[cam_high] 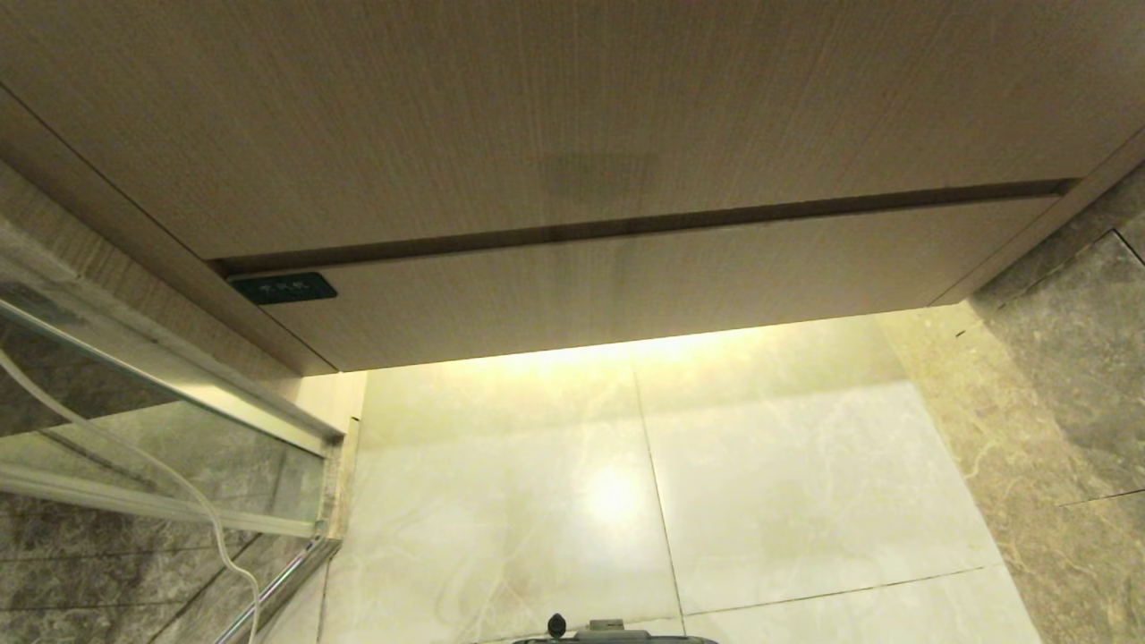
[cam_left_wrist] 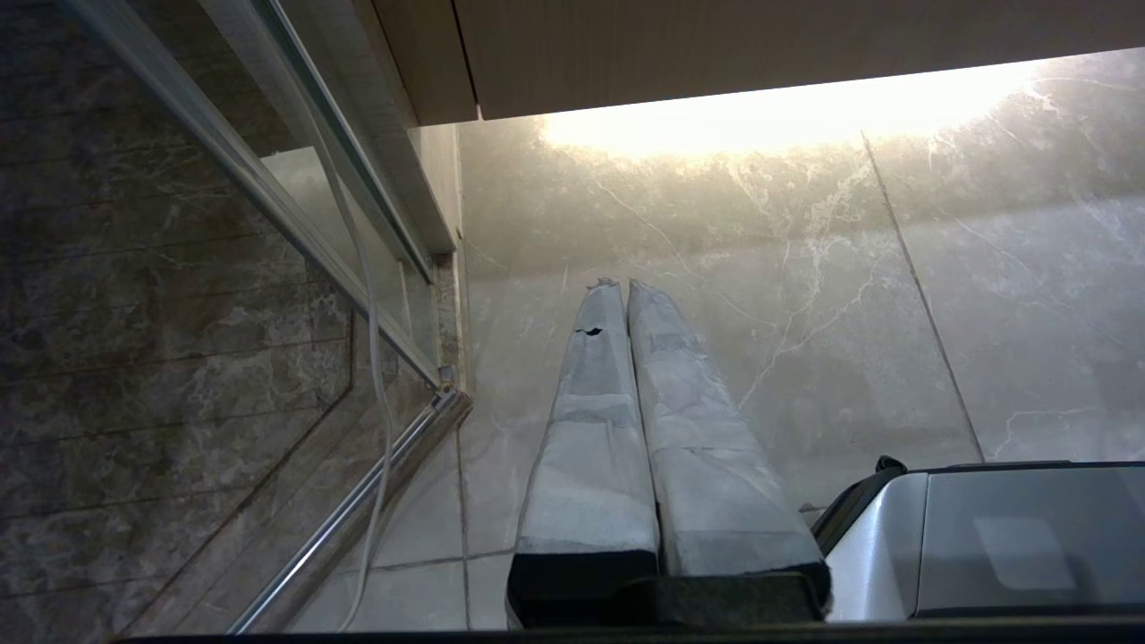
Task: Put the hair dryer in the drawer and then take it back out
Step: Pull open the drawer
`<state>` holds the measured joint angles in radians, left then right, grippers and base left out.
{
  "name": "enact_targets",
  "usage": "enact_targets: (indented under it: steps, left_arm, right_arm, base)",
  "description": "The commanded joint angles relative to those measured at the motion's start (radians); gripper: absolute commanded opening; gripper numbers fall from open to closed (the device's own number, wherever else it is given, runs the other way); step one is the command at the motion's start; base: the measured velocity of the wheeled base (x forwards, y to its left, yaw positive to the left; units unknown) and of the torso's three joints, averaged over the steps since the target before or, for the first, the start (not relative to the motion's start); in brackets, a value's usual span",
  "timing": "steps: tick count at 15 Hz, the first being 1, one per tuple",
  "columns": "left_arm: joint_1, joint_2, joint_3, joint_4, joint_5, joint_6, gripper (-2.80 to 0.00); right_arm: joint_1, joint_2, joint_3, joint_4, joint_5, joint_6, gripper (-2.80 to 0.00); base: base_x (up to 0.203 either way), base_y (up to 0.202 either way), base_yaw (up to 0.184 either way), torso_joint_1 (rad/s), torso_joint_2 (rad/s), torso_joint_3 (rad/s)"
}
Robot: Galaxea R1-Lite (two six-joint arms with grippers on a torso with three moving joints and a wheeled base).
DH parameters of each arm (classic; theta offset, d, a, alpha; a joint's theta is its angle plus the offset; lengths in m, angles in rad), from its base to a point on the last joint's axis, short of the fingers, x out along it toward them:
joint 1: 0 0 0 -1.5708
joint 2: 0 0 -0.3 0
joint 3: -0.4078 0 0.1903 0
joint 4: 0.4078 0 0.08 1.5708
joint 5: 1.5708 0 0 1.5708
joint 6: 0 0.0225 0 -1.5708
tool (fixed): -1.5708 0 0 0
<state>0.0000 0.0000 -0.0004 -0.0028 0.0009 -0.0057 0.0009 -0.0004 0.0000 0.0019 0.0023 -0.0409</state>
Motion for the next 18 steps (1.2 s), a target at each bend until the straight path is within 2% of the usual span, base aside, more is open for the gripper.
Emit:
enact_targets:
  steps: [1, 10, 12, 15, 18]
  left_arm:
    - [0.0, 0.001, 0.0, 0.0, 0.0, 0.0, -2.8]
    - [0.0, 0.002, 0.0, 0.0, 0.001, 0.0, -2.8]
    - [0.0, 0.001, 0.0, 0.0, 0.001, 0.0, -2.8]
    - [0.0, 0.0, 0.0, 0.0, 0.001, 0.0, -2.8]
    - [0.0, 0.0, 0.0, 0.0, 0.001, 0.0, -2.8]
  right_arm:
    - [0.001, -0.001, 0.0, 0.0, 0.001, -0.001, -2.8]
    - [0.001, 0.0, -0.031, 0.001, 0.006, -0.021, -2.8]
    - [0.001, 0.016, -0.2, 0.082, 0.011, -0.021, -2.8]
    - [0.001, 0.121, -0.605, 0.336, 0.017, -0.021, -2.8]
    - [-0.001, 0.397, -0.952, 0.567, 0.041, -0.023, -2.8]
  base:
    - [0.0, 0.0, 0.0, 0.0, 0.0, 0.0]
    - [0.0, 0.0, 0.0, 0.0, 0.0, 0.0]
    - [0.0, 0.0, 0.0, 0.0, 0.0, 0.0]
    - [0.0, 0.0, 0.0, 0.0, 0.0, 0.0]
    - [0.0, 0.0, 0.0, 0.0, 0.0, 0.0]
